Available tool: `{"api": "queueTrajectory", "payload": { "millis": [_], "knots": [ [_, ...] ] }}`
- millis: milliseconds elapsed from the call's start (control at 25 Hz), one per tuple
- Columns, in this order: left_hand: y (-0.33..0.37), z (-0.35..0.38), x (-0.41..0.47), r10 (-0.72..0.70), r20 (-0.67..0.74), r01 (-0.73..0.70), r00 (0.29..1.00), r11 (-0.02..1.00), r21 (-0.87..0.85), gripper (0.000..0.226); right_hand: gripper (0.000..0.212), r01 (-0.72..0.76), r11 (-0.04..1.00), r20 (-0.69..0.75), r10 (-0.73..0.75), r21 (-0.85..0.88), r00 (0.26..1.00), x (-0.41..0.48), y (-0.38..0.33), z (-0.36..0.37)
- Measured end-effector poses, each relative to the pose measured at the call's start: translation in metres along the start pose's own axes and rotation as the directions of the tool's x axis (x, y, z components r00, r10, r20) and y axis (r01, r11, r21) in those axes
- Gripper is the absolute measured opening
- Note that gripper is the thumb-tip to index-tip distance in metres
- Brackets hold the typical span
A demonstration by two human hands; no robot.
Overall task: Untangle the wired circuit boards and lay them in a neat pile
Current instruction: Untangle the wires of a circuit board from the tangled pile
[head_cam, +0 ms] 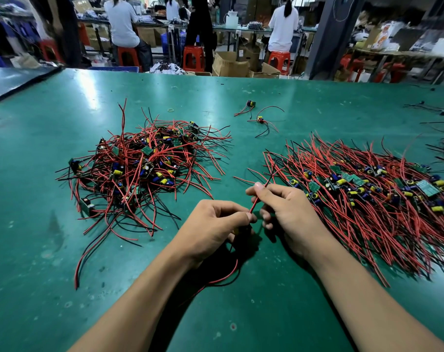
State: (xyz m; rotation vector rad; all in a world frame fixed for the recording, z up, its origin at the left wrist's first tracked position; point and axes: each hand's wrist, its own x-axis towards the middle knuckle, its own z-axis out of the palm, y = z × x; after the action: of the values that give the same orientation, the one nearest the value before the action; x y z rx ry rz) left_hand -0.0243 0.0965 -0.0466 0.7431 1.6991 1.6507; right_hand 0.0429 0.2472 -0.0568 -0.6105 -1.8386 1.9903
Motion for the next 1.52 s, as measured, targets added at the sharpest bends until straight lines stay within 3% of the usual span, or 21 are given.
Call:
{"api": "queueTrajectory", "payload": {
  "millis": [240,680,1040,1320,1520],
  "knots": [
    [0.001,0.0,-0.002,-0.014,0.04,0.012,0.999,0.999,0.047,0.011,0.024,0.038,0.997,-0.158,-0.026,0.072,0.987,0.003,-0.003,-0.004],
    [0.005,-0.003,-0.004,-0.019,0.138,0.01,0.99,0.998,0.065,0.014,0.019,0.082,0.954,-0.312,0.012,0.287,0.95,0.006,-0.01,-0.007],
    [0.004,-0.004,-0.003,-0.02,0.182,0.016,0.983,1.0,0.026,0.01,0.03,0.053,0.924,-0.287,0.062,0.378,0.956,0.004,-0.018,-0.008],
    [0.002,-0.004,-0.001,-0.041,0.151,0.044,0.988,0.999,-0.014,0.011,0.042,-0.033,0.813,-0.208,0.188,0.581,0.96,0.006,-0.026,-0.011],
    [-0.003,-0.005,0.001,-0.043,0.036,0.046,0.998,0.994,-0.099,0.012,0.037,0.01,0.903,-0.19,0.08,0.429,0.979,0.003,-0.022,-0.013]
  ]
}}
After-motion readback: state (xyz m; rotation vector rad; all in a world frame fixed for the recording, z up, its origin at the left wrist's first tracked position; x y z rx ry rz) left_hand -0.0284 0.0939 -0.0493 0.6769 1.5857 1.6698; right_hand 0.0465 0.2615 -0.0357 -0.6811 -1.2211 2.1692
